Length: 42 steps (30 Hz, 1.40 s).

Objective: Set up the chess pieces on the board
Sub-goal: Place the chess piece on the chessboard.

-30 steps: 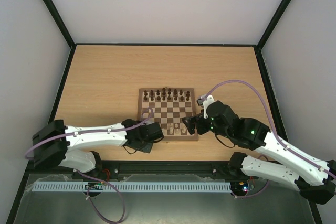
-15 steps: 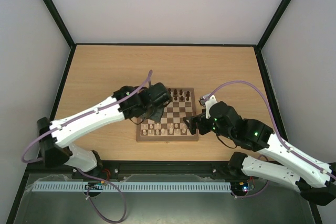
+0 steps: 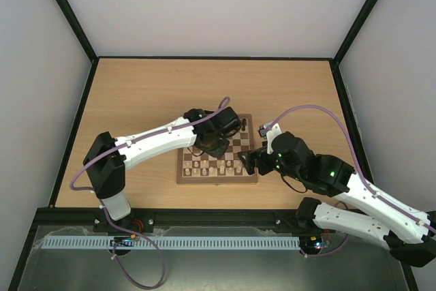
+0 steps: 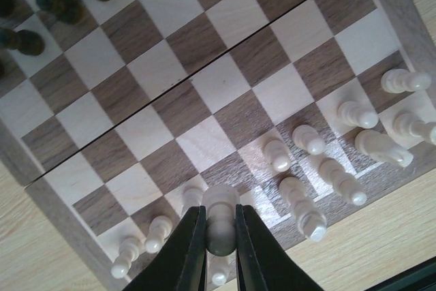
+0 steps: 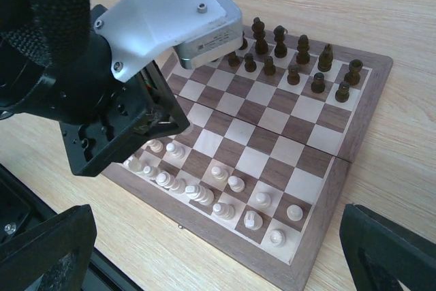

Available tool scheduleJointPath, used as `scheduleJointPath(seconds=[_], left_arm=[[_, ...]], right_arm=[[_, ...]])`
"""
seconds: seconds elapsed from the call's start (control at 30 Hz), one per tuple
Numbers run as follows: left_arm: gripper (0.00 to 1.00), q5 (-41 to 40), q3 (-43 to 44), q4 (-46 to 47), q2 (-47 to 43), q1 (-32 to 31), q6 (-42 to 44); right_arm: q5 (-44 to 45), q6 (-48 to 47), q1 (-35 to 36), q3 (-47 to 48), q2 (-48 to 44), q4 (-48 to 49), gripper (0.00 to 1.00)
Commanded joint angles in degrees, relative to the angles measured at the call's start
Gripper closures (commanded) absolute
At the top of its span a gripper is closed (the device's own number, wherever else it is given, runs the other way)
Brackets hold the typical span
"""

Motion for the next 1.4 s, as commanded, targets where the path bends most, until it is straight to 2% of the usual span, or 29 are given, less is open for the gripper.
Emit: scheduleJointPath(seconds=[0.0,0.7,1.37], left_arm=[[0.93,2.4,-0.5,3.1,1.3,0.7,2.1],[0.93,6.4,-11.4,9.9,1.3,0.6,0.3],[0.92,7.1,-12.4,11.4,3.5,0.2,0.4]], right_arm=[[1.1,-0.1,-0.1,-0.5,-0.3,0.1,0.01],[0.9,-0.1,-0.1,-0.6,0.0,0.2,0.01],[0.7,-0.1,-0.1,-0.6,-0.3,0.3,0.01]])
